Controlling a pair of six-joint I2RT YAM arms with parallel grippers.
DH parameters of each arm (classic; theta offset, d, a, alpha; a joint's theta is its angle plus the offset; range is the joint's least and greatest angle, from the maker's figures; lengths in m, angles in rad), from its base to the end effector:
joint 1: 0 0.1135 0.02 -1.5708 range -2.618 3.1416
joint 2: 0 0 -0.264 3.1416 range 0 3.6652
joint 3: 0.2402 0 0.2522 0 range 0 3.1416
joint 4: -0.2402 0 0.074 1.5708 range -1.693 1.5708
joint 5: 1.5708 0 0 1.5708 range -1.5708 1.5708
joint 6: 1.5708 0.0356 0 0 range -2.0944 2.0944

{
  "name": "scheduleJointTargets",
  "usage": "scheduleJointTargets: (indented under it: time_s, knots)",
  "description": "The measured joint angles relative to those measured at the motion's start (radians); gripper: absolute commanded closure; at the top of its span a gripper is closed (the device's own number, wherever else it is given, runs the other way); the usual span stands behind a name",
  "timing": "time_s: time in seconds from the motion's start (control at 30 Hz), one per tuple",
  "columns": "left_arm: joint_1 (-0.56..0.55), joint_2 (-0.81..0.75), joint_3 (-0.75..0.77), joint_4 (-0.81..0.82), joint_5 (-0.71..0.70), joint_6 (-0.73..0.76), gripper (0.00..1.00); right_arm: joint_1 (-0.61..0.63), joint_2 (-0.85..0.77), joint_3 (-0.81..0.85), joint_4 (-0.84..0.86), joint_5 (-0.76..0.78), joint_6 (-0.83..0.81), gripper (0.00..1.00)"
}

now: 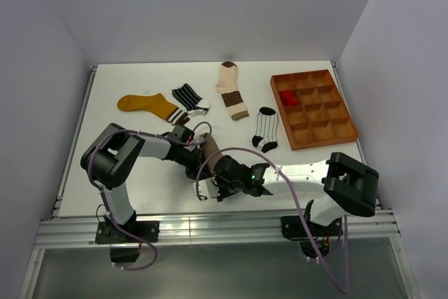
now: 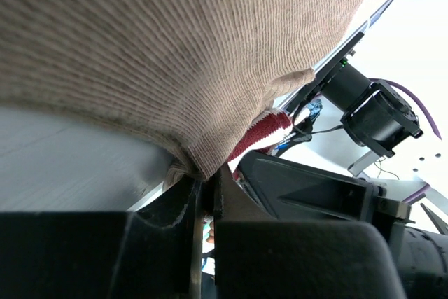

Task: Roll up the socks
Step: Roll the sock at the center of the board.

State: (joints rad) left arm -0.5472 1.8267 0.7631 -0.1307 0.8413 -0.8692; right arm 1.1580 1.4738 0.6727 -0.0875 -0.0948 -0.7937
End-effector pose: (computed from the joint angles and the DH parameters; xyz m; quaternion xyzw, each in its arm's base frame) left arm 0.2374 -0.1757 0.0930 0.0683 -0.8973 0.4158 0.1312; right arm 0.1080 0.2551 0.1572 -0.7885 0.5145 0.1044 0.3205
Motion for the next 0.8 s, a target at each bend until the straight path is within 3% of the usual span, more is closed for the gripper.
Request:
scheduleJointTargets:
  time_s: [0.17,0.47,0.8]
  knots:
    - [0.0,-0.001,-0.007,0.023,-0.002,-0.016,0.85,-0.063,0.003,0.05,-0.088,-0.087,0.011,0.95]
    - [0.0,-0.04,-0.065,0.135,-0.026,-0.109,0.64,-0.204,0.053,0.165,-0.281,-0.282,0.006,0.97]
    - [0.001,-0.158,-0.171,0.25,-0.157,-0.166,0.62,-0.346,0.246,0.37,-0.556,-0.478,-0.042,0.97]
